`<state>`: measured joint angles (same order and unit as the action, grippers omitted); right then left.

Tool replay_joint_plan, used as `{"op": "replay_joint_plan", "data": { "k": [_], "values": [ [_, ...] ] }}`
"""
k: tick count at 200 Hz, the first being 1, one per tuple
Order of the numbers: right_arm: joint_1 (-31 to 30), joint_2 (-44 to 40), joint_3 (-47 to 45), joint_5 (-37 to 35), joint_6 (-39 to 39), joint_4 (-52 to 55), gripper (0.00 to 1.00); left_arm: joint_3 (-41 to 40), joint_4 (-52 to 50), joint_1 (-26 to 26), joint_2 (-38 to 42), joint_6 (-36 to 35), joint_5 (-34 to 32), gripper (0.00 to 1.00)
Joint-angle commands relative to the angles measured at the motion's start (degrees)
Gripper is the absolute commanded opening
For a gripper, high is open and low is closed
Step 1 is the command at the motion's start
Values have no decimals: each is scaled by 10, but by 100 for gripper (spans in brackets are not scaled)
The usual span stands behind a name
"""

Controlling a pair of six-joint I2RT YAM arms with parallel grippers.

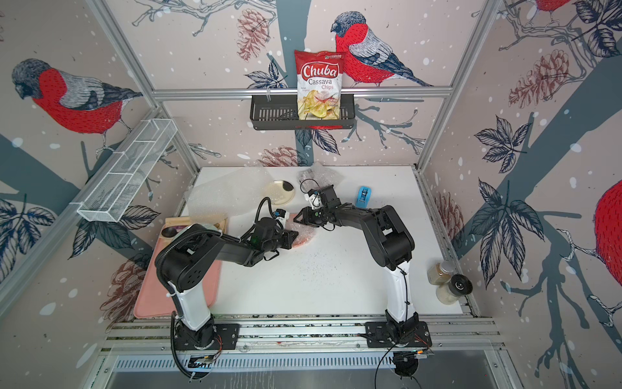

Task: Wrap dinner plates in bubble wrap
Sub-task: Stick the tape on the bubble wrap.

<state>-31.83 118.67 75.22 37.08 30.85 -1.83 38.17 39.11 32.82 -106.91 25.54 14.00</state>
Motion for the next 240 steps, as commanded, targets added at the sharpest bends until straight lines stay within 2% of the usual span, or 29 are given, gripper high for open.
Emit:
{"op": "replay_joint_plan", "data": {
  "k": [1,29,40,62,78,104,131,152,176,190,219,240],
  "values": [
    [5,-30,5,-41,24,19,49,-12,-131,2,-7,-6,5,0],
    [12,-90,-15,-60,-6,58,52,-16,-128,1,-6,-5,5,0],
    [11,-102,-19,-75,-23,85,48,-18,-122,2,-7,-4,7,0],
    [-2,-109,-34,-77,-36,100,14,-20,-115,1,-9,0,10,0],
    [-18,-92,-33,-57,-32,93,0,-16,-117,1,-11,0,13,0],
    [-44,-52,-25,-57,-8,63,0,-15,-120,1,-11,-1,11,0],
    [-44,-6,-76,-146,54,37,0,-17,-122,1,-11,0,11,0],
    [-20,-36,-105,-101,70,0,0,-18,-122,1,-10,-1,12,0],
    [-22,-100,-73,-73,36,20,0,-18,-125,1,-10,-3,11,0],
    [-26,-117,-74,-62,44,4,0,-18,-126,1,-12,-3,12,0],
    [-35,-70,-107,-65,91,-59,0,-16,-125,1,-15,-1,13,0],
    [-38,-31,-123,-96,104,-68,0,-16,-126,1,-15,2,12,0]
  ]
}}
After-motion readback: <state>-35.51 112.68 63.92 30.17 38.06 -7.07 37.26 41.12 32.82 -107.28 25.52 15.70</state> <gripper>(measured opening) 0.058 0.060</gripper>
